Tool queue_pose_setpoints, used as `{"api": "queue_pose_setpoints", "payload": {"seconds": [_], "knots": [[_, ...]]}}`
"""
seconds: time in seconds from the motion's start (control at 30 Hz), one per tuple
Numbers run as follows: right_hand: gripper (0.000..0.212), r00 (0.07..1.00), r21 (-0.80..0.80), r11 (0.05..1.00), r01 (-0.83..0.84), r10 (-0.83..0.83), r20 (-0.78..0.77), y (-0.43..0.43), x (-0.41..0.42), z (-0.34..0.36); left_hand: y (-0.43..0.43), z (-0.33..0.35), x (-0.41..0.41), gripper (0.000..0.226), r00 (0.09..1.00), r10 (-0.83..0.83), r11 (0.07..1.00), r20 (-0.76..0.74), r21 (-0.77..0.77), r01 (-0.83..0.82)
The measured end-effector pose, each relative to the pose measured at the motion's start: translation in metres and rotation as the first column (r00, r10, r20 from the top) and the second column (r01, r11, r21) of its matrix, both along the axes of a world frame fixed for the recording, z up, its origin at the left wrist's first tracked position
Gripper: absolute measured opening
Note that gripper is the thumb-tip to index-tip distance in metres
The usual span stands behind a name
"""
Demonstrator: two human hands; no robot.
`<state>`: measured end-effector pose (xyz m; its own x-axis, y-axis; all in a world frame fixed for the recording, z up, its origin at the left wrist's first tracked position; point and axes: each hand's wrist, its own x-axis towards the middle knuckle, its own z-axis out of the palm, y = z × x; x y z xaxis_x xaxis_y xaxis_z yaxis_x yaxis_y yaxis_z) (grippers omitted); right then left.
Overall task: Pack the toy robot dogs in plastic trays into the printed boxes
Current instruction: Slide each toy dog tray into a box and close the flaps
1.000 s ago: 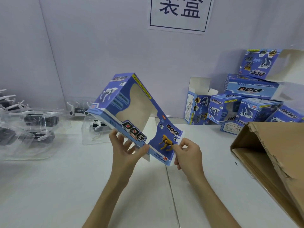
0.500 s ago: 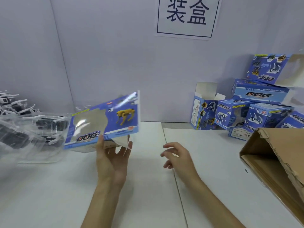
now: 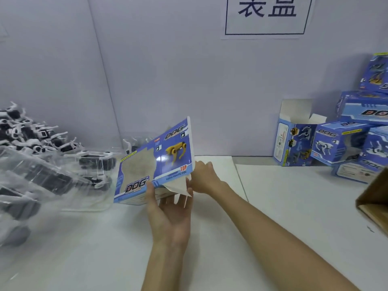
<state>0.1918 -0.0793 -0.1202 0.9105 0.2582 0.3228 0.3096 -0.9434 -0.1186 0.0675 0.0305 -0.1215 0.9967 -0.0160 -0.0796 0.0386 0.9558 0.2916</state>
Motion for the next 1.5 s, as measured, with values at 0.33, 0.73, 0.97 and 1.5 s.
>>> {"api": "queue_pose_setpoints", "payload": {"seconds": [0.33,0.73,0.97,1.5], "knots": [[0.023,0.986,0.196,0.968,-0.154,0.136,0.099,-0.089,-0.127,-0.003,0.009,-0.009,0.011,0.064,0.998,0.025,0.992,-0.056,0.123,-0.018],[0.059,0.98,0.482,0.876,0.027,0.073,-0.187,-0.161,-0.18,-0.005,-0.01,-0.009,-0.001,0.049,0.998,-0.028,0.976,-0.052,0.214,0.038],[0.021,0.994,0.518,0.854,-0.054,-0.003,0.109,-0.146,-0.18,-0.01,-0.009,-0.011,-0.004,0.052,0.984,-0.056,0.957,-0.171,0.27,0.102],[0.035,0.941,0.595,0.762,-0.256,0.056,0.333,-0.13,-0.179,-0.018,-0.017,-0.012,-0.008,0.064,0.966,-0.226,0.654,-0.123,0.716,0.244]]}}
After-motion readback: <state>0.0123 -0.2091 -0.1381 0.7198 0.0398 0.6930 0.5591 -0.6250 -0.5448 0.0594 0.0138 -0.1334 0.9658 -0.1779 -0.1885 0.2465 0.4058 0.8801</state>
